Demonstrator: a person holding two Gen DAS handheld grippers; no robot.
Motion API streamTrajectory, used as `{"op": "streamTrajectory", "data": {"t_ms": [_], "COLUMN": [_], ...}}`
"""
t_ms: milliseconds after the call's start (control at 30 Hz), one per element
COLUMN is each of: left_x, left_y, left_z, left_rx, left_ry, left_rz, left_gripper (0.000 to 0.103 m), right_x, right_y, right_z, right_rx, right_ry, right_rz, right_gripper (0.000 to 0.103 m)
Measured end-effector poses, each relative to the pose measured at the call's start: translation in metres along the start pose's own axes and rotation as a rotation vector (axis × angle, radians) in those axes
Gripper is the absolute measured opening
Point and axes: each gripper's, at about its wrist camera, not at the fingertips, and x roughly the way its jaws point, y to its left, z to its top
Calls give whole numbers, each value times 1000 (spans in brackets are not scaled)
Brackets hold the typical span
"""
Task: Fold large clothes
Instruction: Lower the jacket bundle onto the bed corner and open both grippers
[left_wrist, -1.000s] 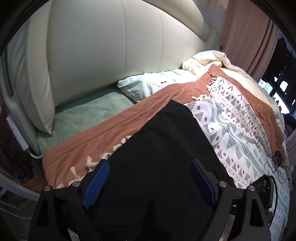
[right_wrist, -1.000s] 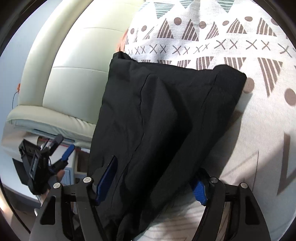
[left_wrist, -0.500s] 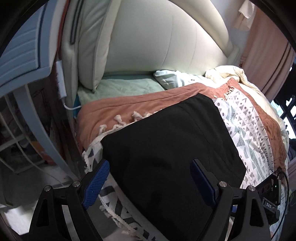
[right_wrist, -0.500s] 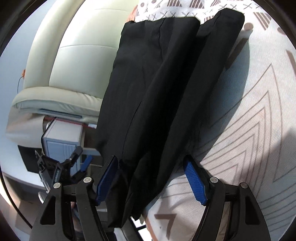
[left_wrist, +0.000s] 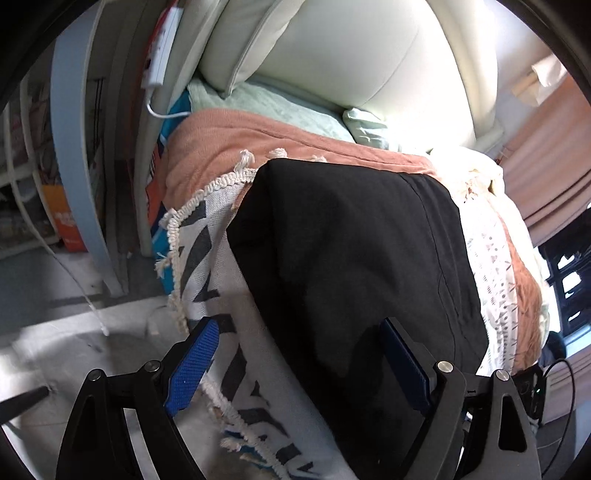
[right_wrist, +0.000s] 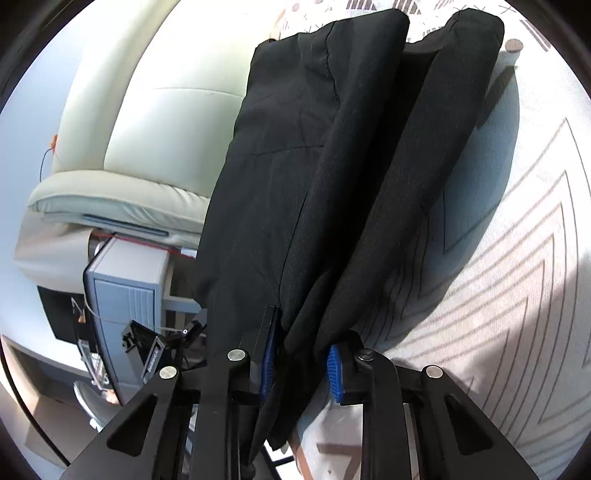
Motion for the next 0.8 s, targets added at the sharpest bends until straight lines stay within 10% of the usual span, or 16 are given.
{"op": "streamTrajectory", "data": {"t_ms": [800], "left_x": [14], "left_y": [-32], "left_z": [37], "left_rx": [115], "left_ry": [-35], "left_rz": [112], "left_gripper": [78], "right_x": [6], "right_y": [8], "right_z": [4], "right_rx": [-5], "right_ry": [-12], "right_rz": [-93], "right_gripper": [25]}}
